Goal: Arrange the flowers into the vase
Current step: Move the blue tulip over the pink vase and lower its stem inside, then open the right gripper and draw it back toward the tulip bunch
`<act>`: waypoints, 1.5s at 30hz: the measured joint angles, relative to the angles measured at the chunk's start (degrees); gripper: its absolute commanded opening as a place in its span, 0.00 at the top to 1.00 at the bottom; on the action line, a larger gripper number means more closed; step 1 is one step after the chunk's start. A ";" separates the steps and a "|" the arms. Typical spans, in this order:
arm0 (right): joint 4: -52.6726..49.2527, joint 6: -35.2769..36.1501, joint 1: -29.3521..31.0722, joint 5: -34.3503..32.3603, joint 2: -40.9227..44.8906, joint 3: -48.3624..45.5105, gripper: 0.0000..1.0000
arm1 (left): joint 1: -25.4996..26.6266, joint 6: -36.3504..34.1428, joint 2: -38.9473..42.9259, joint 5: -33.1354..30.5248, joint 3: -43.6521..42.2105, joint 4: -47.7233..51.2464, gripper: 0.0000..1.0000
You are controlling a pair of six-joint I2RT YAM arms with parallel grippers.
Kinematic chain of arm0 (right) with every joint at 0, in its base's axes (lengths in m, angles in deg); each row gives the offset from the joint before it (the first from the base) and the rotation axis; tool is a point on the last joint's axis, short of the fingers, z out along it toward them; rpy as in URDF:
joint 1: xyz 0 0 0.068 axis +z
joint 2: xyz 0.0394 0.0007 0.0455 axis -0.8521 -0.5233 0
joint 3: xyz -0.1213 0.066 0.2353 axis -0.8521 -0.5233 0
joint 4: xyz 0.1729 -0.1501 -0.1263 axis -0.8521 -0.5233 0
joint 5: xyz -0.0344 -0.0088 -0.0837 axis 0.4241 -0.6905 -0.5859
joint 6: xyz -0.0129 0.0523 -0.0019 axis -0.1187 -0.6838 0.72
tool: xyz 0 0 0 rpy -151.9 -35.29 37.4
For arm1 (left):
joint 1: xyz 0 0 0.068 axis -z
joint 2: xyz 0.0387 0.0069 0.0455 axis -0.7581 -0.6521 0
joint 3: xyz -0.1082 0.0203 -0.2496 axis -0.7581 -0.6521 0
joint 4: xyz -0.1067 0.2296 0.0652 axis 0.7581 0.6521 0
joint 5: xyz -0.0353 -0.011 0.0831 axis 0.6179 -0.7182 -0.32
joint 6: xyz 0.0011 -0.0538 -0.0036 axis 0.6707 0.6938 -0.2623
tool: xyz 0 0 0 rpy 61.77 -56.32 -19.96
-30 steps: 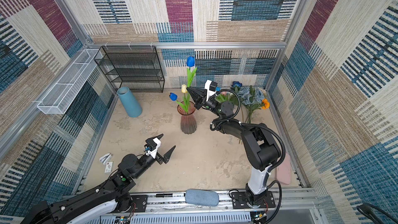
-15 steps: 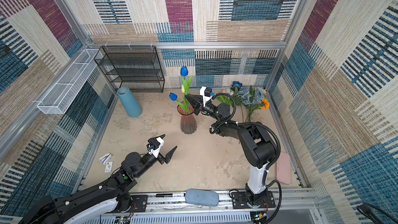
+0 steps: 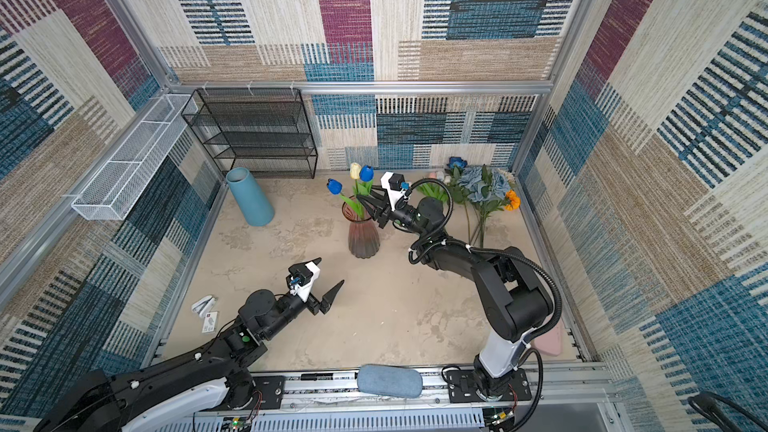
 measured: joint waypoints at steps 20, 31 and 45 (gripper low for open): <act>-37.13 5.86 -0.04 -19.04 3.52 20.22 0.15 | 0.00 0.00 0.76 0.02 0.61 0.57 0.11; -51.56 0.92 -9.38 -26.21 -0.11 32.68 0.25 | 0.00 0.00 1.55 0.04 0.83 1.42 0.11; -83.32 0.68 -18.75 -30.40 -24.39 44.37 0.63 | 0.00 -0.02 -4.61 0.02 2.03 1.57 0.11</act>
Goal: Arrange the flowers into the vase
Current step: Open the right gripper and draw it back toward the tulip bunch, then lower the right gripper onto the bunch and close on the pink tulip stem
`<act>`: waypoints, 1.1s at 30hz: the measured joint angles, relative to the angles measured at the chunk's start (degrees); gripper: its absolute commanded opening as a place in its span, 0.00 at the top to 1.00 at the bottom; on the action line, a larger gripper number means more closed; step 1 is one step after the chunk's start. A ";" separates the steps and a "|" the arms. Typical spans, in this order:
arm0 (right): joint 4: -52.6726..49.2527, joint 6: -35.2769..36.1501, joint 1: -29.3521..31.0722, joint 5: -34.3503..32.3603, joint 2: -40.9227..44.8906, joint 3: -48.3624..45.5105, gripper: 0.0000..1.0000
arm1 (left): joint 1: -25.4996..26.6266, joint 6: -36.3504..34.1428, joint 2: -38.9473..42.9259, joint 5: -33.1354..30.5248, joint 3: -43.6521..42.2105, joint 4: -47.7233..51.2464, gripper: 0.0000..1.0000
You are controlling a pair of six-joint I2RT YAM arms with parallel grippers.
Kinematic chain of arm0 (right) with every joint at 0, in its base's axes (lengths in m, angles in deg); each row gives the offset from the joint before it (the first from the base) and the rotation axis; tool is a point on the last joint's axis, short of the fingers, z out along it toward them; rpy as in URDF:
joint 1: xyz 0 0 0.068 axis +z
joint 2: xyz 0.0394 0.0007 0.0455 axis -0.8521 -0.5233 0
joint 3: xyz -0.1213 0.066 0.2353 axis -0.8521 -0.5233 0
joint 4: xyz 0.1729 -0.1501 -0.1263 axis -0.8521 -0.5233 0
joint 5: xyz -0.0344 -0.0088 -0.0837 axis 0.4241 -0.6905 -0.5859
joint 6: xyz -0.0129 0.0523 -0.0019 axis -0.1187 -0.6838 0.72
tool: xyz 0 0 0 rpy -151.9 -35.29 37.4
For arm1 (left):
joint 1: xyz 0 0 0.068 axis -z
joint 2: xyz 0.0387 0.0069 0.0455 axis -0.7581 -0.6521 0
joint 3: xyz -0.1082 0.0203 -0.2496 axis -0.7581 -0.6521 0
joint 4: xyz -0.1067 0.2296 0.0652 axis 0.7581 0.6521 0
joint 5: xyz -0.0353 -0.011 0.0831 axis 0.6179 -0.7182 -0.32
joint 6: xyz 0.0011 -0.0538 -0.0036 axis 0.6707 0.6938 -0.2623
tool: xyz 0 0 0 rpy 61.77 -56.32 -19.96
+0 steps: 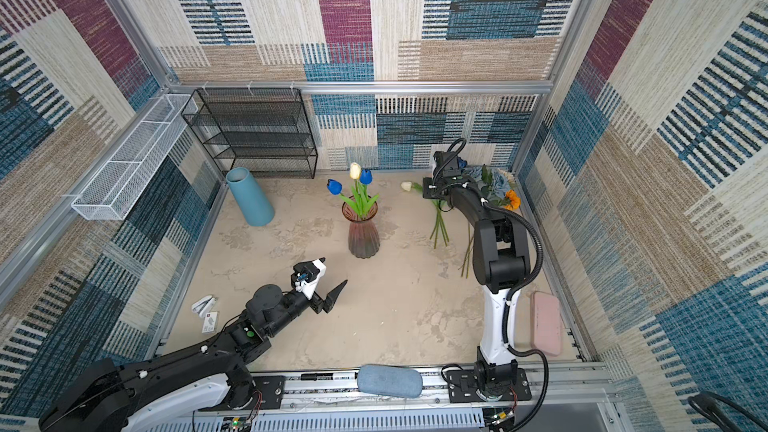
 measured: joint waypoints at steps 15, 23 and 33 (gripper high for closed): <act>-6.32 3.04 -0.57 -2.10 -9.31 5.35 0.75 | 0.00 0.00 -0.70 0.39 0.66 -0.07 0.11; -6.23 3.67 -0.61 -2.08 -10.25 5.84 0.84 | 0.00 0.00 -0.70 0.39 1.03 0.00 0.11; -5.14 4.74 -0.57 -0.55 -7.58 2.67 0.94 | 0.00 0.00 -0.74 0.37 1.05 0.00 0.11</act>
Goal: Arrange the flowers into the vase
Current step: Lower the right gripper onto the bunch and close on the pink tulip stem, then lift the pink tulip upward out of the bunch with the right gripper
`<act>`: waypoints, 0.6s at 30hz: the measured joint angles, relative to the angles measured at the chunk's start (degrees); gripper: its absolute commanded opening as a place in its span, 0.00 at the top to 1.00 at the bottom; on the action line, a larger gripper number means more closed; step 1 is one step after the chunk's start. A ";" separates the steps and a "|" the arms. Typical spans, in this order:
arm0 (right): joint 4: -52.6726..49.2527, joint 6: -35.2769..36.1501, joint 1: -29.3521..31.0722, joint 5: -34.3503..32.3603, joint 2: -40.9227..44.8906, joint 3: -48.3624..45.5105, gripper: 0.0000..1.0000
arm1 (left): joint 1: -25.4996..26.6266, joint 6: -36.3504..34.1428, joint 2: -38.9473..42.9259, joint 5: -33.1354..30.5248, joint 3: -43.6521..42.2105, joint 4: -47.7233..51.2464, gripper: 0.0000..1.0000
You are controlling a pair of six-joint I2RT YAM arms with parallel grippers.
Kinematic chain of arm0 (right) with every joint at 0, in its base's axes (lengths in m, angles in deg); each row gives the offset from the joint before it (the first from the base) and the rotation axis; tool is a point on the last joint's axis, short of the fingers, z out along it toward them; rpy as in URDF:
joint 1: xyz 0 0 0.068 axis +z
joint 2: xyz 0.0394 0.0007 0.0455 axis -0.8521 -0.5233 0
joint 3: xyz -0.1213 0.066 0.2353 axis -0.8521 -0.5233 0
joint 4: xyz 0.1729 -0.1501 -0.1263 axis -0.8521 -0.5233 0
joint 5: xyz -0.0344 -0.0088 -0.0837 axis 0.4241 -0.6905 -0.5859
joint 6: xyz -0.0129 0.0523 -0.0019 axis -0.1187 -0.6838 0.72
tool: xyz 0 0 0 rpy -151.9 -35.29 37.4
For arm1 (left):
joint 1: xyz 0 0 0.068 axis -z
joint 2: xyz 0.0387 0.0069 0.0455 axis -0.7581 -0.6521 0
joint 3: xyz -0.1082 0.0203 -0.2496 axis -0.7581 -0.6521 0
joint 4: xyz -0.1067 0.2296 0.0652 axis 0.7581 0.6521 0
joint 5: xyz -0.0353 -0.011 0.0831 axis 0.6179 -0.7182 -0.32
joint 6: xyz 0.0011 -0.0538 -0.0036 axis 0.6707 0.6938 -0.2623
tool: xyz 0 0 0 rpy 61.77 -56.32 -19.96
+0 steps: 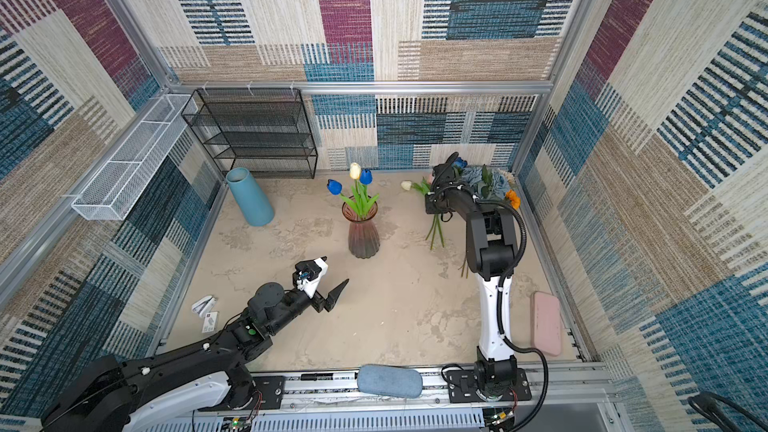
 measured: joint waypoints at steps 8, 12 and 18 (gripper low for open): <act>0.11 0.22 0.00 1.62 6.25 -2.43 0.96 | 0.00 0.00 0.07 0.00 0.15 0.07 0.11; 0.17 0.22 0.00 2.67 9.01 -2.80 0.96 | 0.00 0.00 0.52 -0.02 0.15 0.46 0.11; 1.81 0.15 0.00 5.92 13.35 -5.38 0.98 | 0.00 0.00 0.57 -0.04 0.15 1.14 0.11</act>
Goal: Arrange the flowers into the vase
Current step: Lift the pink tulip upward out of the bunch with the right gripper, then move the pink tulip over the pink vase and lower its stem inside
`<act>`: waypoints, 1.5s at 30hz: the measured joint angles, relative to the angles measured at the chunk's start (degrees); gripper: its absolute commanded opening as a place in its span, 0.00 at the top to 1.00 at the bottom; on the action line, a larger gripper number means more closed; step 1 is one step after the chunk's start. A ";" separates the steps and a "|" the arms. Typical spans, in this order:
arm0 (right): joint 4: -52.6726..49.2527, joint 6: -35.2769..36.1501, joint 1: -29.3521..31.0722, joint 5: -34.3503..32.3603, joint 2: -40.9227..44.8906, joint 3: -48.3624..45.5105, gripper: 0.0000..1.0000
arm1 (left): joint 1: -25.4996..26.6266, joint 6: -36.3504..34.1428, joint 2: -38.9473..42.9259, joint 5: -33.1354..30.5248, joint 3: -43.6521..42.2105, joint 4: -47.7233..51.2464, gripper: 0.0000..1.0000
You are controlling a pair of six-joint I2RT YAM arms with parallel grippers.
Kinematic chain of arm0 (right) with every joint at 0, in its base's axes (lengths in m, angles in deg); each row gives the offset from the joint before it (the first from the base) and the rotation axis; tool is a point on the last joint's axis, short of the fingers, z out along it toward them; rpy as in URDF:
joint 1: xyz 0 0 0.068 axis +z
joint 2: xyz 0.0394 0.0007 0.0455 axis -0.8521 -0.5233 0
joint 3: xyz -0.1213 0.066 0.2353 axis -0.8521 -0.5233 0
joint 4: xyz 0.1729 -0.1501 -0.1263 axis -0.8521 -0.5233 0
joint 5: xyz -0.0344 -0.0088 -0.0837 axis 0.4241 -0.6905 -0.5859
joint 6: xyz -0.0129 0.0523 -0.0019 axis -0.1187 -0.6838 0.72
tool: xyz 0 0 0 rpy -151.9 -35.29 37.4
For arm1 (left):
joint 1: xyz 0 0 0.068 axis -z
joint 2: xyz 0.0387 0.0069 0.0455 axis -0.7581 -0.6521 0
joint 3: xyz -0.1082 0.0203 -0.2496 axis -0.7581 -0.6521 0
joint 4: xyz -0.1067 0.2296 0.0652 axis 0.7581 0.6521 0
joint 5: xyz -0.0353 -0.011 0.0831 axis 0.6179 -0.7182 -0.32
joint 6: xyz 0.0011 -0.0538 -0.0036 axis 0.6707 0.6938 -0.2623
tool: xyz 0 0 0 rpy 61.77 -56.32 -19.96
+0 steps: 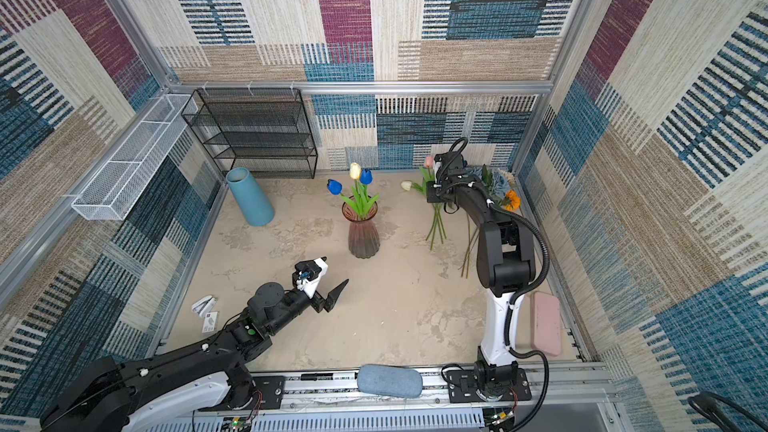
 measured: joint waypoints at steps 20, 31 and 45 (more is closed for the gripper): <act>41.81 -8.96 10.91 28.26 28.15 -23.45 1.00 | 0.00 0.02 1.66 -0.37 -0.22 0.37 0.11; 73.42 -16.85 18.14 31.85 28.28 -29.31 0.99 | 0.00 0.02 0.39 -0.37 -0.22 0.13 0.11; 99.51 -21.90 21.90 30.01 15.98 -27.65 0.98 | 0.00 0.02 0.07 -0.42 -0.22 0.13 0.11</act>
